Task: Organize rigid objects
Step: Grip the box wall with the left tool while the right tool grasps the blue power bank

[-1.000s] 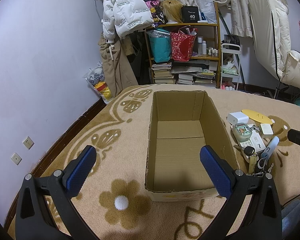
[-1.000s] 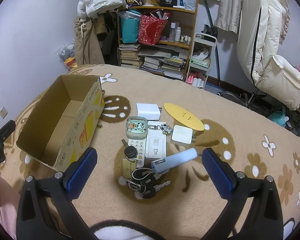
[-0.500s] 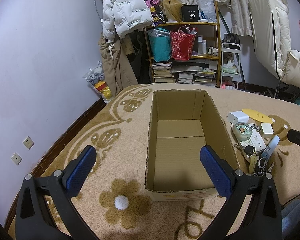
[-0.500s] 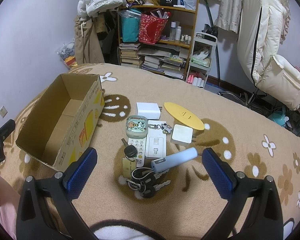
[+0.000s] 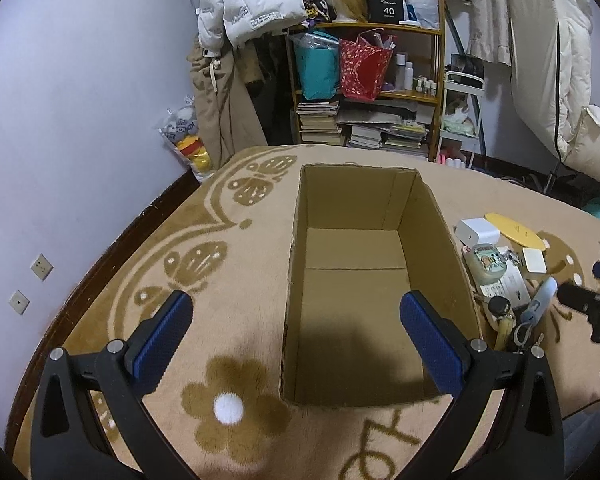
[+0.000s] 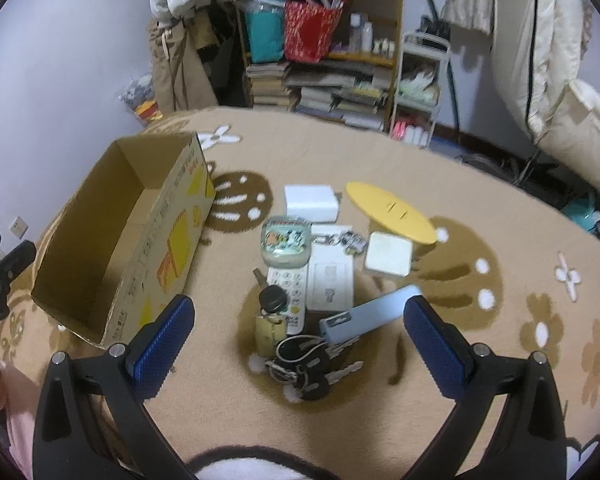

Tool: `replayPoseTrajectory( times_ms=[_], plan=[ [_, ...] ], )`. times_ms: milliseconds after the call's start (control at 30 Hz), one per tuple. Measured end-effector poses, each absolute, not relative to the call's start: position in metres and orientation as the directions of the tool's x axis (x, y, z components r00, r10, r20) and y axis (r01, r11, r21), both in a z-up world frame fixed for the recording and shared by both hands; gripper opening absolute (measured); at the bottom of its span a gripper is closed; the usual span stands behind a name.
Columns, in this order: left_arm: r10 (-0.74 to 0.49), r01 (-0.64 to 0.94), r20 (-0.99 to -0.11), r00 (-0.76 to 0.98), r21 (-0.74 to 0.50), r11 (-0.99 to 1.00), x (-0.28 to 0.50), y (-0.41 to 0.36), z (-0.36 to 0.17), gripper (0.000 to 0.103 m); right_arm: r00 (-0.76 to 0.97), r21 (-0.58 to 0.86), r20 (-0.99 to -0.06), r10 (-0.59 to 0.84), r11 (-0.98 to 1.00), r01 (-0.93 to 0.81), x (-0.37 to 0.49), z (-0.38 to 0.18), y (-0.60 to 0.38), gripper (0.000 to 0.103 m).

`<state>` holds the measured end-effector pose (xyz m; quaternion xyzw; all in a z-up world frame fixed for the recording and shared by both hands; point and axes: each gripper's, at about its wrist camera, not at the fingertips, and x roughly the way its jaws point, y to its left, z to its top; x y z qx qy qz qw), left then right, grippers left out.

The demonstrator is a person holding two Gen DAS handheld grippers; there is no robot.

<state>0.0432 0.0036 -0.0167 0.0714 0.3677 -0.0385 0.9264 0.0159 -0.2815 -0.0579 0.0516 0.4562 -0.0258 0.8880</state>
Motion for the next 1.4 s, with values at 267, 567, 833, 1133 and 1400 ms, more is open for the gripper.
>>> replayPoseTrajectory(
  times_ms=[267,567,833,1133,1400],
  plan=[
    [0.009,0.130,-0.722,0.692,0.136,0.982,0.066,-0.004,-0.029,0.103,0.526,0.064,-0.850,-0.028,0.986,0.155,0.034,-0.075,-0.297,0.103],
    [0.044,0.109,-0.764,0.644,0.149,0.983,0.084,-0.006,-0.044,0.103,0.439,0.052,-0.895,-0.080,0.959,0.279,0.055,-0.100,-0.330,0.103],
    [0.037,0.092,-0.794,0.606,0.116,0.989,0.091,0.002,-0.054,0.090,0.363,0.026,-0.925,-0.112,0.934,0.356,0.065,-0.125,-0.350,0.103],
    [-0.013,0.092,-0.850,0.526,0.042,0.995,0.099,0.007,-0.069,0.060,0.288,0.003,-0.950,-0.124,0.913,0.407,0.064,-0.145,-0.360,0.100],
    [-0.012,0.100,-0.878,0.479,0.041,0.994,0.101,0.006,-0.080,0.037,0.275,0.032,-0.955,-0.108,0.887,0.461,0.065,-0.157,-0.369,0.085]
  ],
)
